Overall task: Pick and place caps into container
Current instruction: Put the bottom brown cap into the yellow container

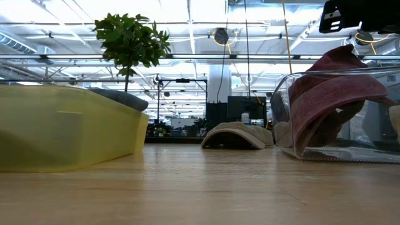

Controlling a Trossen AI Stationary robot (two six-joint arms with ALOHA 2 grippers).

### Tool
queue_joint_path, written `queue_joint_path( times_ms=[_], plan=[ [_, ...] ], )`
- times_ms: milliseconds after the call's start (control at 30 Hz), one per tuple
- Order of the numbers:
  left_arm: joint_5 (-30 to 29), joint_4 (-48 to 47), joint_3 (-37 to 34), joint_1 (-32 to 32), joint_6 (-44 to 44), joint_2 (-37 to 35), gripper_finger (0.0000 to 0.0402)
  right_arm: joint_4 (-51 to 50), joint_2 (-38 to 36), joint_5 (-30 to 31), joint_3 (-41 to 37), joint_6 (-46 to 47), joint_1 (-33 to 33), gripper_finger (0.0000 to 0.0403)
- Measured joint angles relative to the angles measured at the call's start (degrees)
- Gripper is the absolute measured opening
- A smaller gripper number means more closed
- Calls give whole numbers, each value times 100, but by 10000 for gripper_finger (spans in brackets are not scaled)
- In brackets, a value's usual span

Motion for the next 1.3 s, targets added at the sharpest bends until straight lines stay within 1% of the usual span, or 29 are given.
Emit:
queue_joint_path(
  times_ms=[100, 167, 233, 367, 533, 600, 667, 733, 867, 933, 1167, 1300],
  plan=[
    [31, 560, -187, 215, 659, -462, 4, 20, -2, 0, 0, -25, 0, 0],
    [284, 961, -420, 417, 898, -807, 4, 17, 0, 0, 0, -23, 0, 0],
    [526, 1330, -834, 650, 980, -1158, 3, 21, 0, 0, 0, -23, 0, 0],
    [907, 2721, -2215, 1026, 913, -1655, 3, 20, -2, 0, 0, -41, 0, 0],
    [1433, 4889, -3858, 1171, 863, -1694, 2, 20, -2, 0, 0, -69, 0, 0],
    [1463, 5850, -4446, 1110, 1017, -1694, 2, 18, 0, 0, 0, -68, 0, 0],
    [1427, 6538, -4990, 1096, 1078, -1715, 2, 21, -2, 0, 0, -71, 0, 0],
    [1378, 7058, -5284, 1195, 977, -1718, 2, 15, 0, 0, 0, -79, 0, 0],
    [1398, 7022, -5417, 1392, 436, -1757, 2, 10, -2, 0, 0, -86, 0, 0],
    [1407, 7043, -5414, 1440, 310, -1757, 2, 13, -1, 0, 0, -86, 0, 0],
    [1414, 7009, -5362, 1454, 214, -1754, 7, 62, -2, 1, 0, -86, 0, 0],
    [1411, 6905, -5362, 1454, 447, -1750, 4, 61, -2, 2, 0, -125, 0, 0]
  ],
)
